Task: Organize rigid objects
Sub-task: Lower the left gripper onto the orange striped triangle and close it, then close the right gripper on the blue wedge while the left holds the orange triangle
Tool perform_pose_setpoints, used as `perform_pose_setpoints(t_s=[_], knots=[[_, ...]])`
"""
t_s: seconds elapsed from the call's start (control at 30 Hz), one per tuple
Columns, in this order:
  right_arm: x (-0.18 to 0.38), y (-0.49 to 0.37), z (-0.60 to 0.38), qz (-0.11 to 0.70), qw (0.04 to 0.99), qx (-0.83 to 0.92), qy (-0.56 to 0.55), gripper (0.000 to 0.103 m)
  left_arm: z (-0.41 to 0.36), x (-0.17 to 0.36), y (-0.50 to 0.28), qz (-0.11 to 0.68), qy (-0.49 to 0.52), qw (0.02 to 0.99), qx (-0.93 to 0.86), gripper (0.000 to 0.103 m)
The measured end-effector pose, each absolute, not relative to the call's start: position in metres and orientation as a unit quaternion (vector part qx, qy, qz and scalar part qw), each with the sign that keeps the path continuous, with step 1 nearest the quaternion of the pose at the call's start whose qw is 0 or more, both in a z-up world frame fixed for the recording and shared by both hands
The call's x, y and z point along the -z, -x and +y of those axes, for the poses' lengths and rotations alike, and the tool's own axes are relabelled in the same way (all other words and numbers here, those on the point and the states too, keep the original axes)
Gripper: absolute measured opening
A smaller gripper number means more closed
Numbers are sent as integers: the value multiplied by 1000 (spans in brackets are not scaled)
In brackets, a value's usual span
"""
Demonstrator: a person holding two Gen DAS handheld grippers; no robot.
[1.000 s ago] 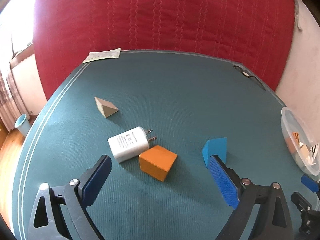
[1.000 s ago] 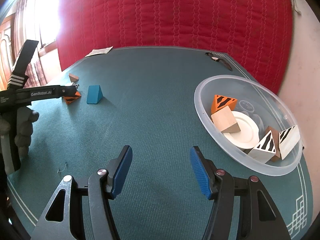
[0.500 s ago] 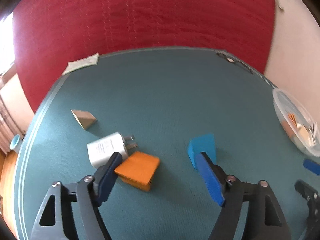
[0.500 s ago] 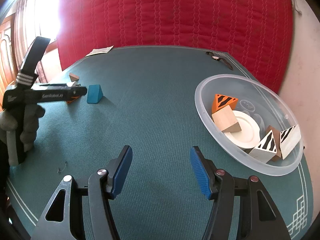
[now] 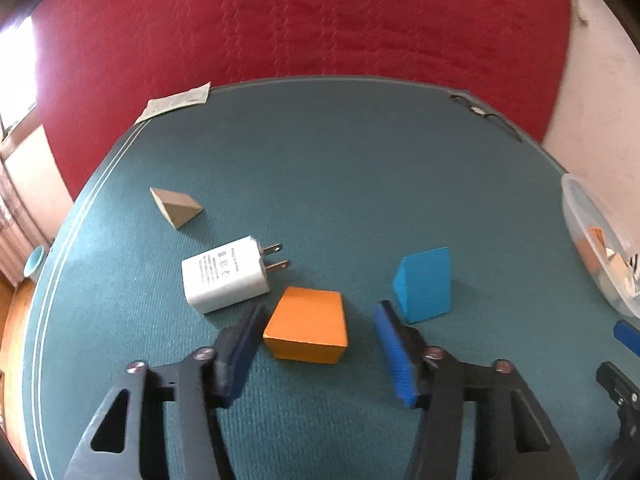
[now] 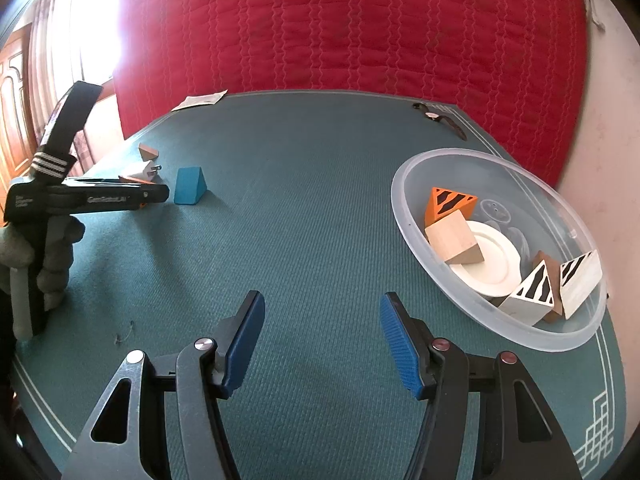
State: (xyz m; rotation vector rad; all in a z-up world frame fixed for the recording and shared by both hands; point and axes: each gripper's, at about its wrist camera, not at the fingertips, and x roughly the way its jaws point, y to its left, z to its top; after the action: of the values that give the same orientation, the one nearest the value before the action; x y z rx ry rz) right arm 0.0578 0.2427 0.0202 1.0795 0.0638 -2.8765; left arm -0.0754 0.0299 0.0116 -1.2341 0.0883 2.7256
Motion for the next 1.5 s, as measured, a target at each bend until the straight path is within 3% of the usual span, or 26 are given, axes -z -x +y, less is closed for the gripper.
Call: perform_pose_setpoints(t_s=[0.17, 0.8, 1.43, 1.5], knots=[[-20, -58, 242, 22, 35, 936, -351, 61, 29, -12, 73, 30, 407, 66, -911, 33], [-39, -9, 190, -14, 109, 923, -370, 61, 7, -23, 46, 20, 378, -3, -926, 32], [-22, 69, 118, 28, 113, 915, -386, 61, -8, -27, 40, 1, 379, -25, -925, 32], [-20, 75, 114, 37, 110, 915, -386, 56, -7, -27, 40, 3, 380, -24, -925, 32]])
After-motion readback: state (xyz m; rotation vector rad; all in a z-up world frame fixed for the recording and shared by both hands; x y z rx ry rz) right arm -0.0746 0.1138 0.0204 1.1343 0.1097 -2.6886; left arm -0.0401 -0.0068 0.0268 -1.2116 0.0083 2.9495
